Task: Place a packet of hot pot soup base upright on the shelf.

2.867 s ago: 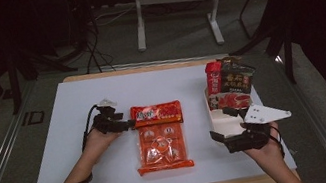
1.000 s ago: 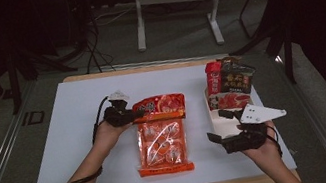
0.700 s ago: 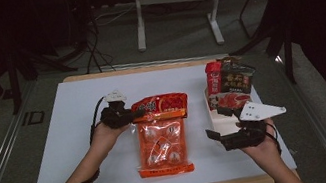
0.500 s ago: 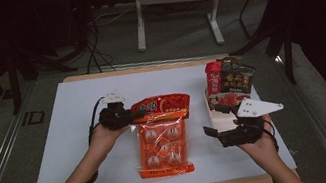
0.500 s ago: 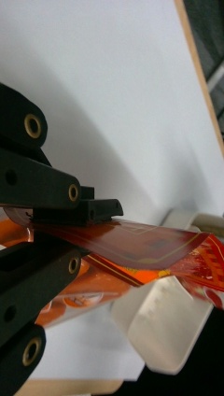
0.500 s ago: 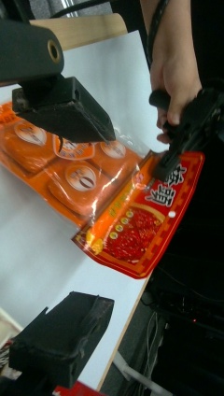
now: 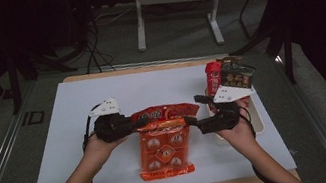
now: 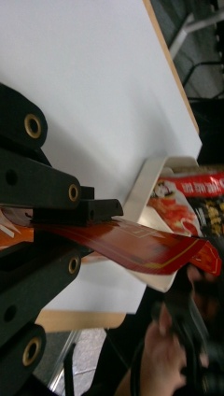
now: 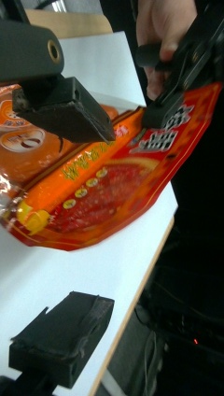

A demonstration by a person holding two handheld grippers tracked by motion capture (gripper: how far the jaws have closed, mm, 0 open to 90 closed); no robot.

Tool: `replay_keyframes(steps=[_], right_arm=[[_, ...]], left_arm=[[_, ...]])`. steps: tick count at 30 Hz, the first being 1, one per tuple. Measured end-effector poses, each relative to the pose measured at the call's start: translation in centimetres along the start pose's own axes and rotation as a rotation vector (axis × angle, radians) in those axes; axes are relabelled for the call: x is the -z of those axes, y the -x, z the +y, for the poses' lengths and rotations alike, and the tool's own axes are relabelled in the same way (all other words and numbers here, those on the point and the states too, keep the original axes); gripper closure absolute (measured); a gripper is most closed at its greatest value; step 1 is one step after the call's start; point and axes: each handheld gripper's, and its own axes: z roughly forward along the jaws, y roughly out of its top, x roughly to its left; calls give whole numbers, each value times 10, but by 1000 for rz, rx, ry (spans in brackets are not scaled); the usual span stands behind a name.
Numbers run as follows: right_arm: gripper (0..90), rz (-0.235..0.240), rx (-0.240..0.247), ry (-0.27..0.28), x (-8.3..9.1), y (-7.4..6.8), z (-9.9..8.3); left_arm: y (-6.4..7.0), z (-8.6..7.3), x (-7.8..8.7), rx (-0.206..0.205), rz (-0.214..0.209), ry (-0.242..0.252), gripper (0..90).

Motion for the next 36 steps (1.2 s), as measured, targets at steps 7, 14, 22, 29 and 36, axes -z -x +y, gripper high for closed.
replay_keyframes(steps=[7, 14, 22, 29, 36], right_arm=[[348, 91, -53, -16, -13, 1, -11], [649, 189, -30, -94, -24, -2, -20], [870, 233, -41, -126, -25, -3, -22], [899, 213, -9, -148, -24, -11, -16], [900, 222, -3, -147, -22, -14, -14]], left_arm=[[12, -1, 7, -25, -20, 14, 894], [14, -3, 7, -29, -14, 15, 892], [12, -5, 6, -27, -6, 16, 890], [12, -6, 8, -42, 25, 16, 869], [15, -8, 8, -77, 44, 13, 699]])
